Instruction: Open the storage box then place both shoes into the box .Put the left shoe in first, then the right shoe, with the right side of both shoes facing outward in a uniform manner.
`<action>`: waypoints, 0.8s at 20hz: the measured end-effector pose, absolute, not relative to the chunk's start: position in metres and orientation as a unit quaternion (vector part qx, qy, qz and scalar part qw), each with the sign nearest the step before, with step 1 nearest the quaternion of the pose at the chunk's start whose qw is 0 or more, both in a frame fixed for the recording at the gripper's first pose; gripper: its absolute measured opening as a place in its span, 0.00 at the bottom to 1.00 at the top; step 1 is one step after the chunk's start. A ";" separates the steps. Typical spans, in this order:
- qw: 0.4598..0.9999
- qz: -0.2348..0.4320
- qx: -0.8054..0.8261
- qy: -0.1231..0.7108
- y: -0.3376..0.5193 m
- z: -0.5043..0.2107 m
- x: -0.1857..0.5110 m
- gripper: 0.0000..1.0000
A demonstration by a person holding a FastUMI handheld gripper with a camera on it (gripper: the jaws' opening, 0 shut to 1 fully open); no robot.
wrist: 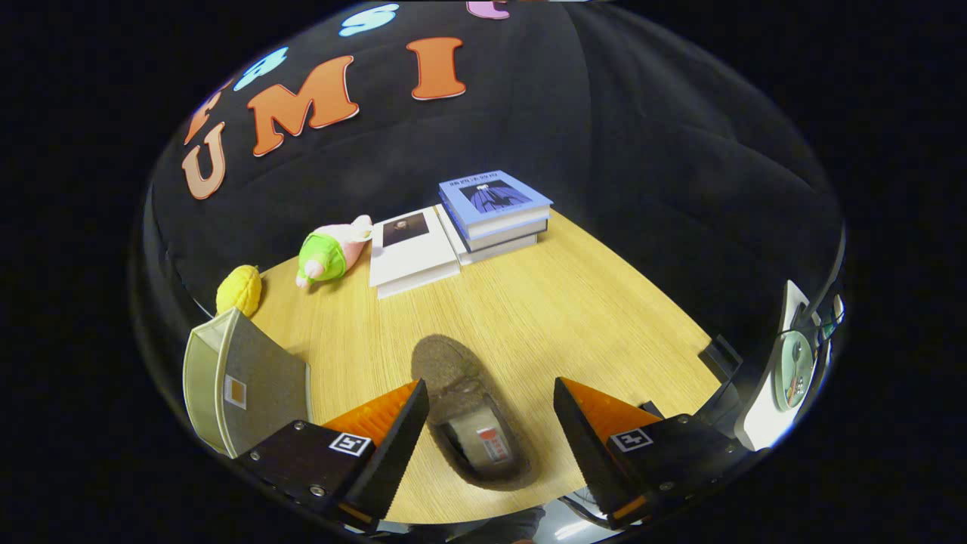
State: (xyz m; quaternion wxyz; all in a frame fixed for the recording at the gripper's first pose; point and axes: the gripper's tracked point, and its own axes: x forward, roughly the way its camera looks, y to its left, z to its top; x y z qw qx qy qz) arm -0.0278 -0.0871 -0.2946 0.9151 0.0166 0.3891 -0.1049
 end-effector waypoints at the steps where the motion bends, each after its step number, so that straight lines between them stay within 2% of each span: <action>1: 0.910 -0.104 0.020 0.401 -0.091 -0.305 -0.035 0.99; 5: 0.892 -0.110 0.027 0.437 -0.104 -0.340 -0.056 0.94; 9: 0.883 -0.110 0.068 0.451 -0.102 -0.363 -0.056 0.81; 13: 0.872 -0.118 0.085 0.467 -0.103 -0.375 -0.052 0.46; 14: 0.871 -0.125 0.085 0.467 -0.106 -0.374 -0.050 0.33; 15: 0.872 -0.135 0.085 0.463 -0.110 -0.371 -0.046 0.27; 16: 0.870 -0.143 0.092 0.462 -0.110 -0.370 -0.046 0.08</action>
